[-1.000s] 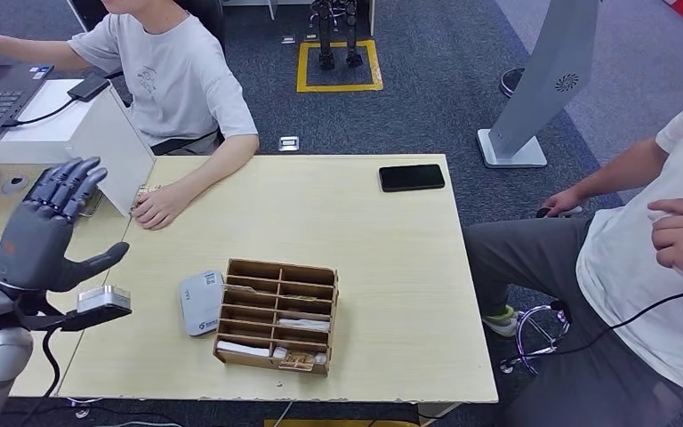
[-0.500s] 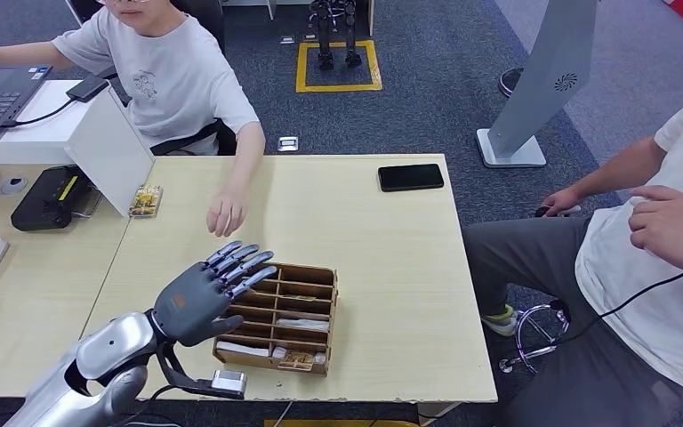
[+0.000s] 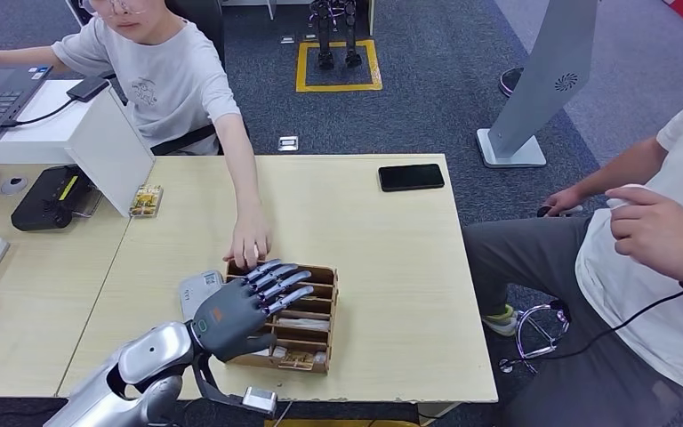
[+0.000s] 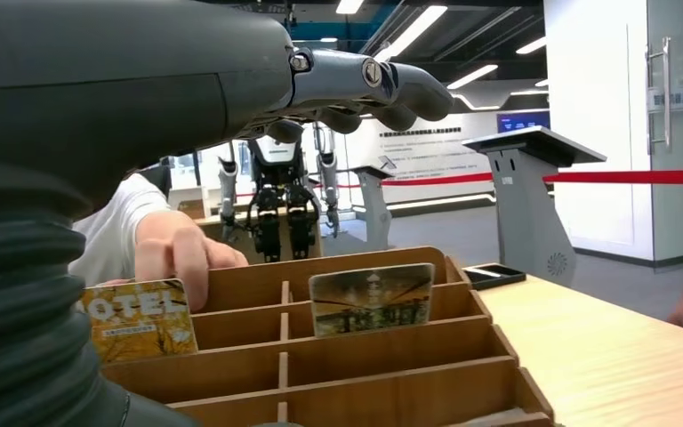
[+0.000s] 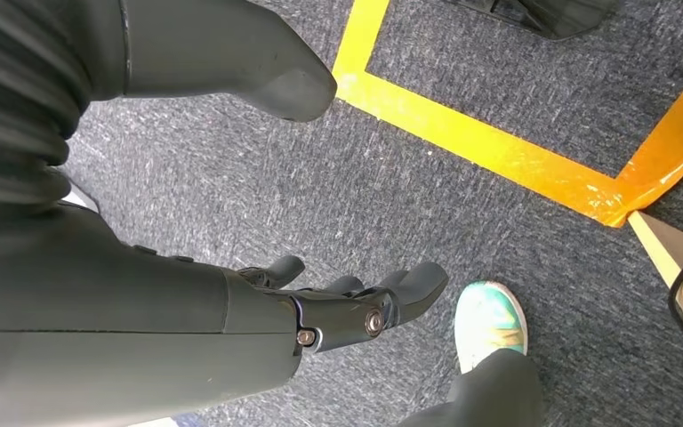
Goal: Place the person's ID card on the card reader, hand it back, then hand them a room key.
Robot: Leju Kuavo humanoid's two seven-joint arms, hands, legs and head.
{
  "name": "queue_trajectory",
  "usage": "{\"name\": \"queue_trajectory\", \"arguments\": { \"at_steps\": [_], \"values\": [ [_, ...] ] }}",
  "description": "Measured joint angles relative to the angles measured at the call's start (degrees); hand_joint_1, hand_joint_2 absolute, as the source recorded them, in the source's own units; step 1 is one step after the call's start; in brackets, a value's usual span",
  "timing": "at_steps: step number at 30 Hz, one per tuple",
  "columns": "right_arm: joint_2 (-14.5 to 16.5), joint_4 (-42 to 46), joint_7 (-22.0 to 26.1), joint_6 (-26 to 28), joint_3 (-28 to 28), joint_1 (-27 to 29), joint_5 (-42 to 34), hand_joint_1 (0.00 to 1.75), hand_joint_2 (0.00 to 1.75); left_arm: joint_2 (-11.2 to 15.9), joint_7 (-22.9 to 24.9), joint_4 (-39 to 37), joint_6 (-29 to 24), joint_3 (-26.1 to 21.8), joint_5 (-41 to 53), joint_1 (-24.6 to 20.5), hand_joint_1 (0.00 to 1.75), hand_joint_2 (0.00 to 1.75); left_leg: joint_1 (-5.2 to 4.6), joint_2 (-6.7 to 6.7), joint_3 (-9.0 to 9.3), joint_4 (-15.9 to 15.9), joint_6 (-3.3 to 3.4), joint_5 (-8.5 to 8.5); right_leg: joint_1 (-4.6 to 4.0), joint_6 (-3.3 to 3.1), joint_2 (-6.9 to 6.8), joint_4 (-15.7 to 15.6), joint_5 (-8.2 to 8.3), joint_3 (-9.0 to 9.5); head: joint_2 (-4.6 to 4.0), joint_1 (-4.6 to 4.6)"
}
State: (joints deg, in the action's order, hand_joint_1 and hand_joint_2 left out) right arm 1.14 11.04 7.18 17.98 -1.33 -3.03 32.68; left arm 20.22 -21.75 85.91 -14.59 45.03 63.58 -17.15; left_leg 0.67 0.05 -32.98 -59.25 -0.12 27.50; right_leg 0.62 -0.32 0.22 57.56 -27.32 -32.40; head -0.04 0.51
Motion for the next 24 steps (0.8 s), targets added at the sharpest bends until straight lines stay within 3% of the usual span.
{"name": "queue_trajectory", "arguments": {
  "at_steps": [9,14,24],
  "values": [
    [0.00,0.00,-0.01,-0.32,0.00,0.00,0.37,0.00,1.75,-0.72,1.18,-0.89,-0.38,0.27,0.18,-0.59,0.00,1.75,0.01,0.00,0.01,0.00,0.00,0.00,-0.01,0.00,0.00,0.00,0.00,0.00,0.00,0.01],
    [0.00,0.00,-0.03,-0.55,0.00,-0.01,0.91,0.00,1.75,-2.06,3.21,-2.80,-1.26,0.28,0.05,-1.98,0.00,1.75,0.01,-0.01,0.00,0.00,0.00,0.00,-0.01,0.00,0.00,0.00,0.00,0.00,0.00,0.01],
    [0.00,0.00,-0.16,-0.35,-0.16,0.06,1.09,0.00,1.75,-2.31,7.68,-4.68,-4.51,-0.87,0.28,-1.97,0.00,1.75,0.01,-0.01,-0.02,0.00,0.00,0.00,-0.01,0.00,-0.01,0.00,0.00,0.00,0.00,0.01]
  ]
}}
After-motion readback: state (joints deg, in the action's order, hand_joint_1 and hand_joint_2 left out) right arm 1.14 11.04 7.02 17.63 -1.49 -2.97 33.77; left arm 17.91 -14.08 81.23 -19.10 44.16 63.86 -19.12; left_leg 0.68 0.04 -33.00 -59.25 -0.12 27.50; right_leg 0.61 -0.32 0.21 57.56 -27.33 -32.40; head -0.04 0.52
